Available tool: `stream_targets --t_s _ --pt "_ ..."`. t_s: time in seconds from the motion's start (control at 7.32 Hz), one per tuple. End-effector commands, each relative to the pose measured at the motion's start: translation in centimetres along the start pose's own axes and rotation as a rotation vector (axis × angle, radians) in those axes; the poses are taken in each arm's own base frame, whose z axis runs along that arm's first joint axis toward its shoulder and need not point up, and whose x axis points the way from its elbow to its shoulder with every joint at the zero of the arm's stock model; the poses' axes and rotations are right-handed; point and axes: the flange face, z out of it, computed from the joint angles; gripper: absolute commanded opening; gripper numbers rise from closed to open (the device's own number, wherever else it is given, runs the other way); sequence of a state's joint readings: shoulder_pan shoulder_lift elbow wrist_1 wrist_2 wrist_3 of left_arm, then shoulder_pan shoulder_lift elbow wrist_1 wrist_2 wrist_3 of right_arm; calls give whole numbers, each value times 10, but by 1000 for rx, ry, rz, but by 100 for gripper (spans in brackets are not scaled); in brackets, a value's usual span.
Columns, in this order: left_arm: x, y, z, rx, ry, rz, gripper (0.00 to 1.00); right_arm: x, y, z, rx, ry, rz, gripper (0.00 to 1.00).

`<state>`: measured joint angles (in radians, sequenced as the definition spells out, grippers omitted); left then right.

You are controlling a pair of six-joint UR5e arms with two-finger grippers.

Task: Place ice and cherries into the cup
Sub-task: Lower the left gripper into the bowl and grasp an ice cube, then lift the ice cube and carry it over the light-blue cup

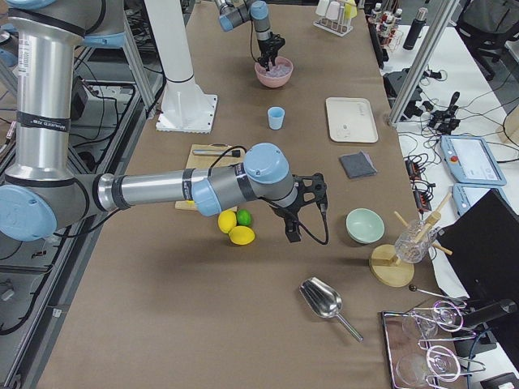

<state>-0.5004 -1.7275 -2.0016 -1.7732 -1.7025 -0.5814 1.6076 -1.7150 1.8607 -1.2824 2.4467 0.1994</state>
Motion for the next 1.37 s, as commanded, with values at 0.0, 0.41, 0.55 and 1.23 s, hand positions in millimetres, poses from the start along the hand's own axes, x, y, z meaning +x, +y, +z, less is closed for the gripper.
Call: stream_targets --t_s 0.0,0.41,0.55,1.23 --pt "-4 -7 -18 32 10 -11 0 0 0 0 0 0 0 100" --pt "-25 -20 -37 37 61 -53 0 -1 0 -1 2 0 -2 100" --pt "-20 -32 -45 62 73 -86 0 -1 0 -1 2 0 -2 100" --pt "48 -104 -75 150 197 -312 0 -1 0 -1 2 0 -4 100"
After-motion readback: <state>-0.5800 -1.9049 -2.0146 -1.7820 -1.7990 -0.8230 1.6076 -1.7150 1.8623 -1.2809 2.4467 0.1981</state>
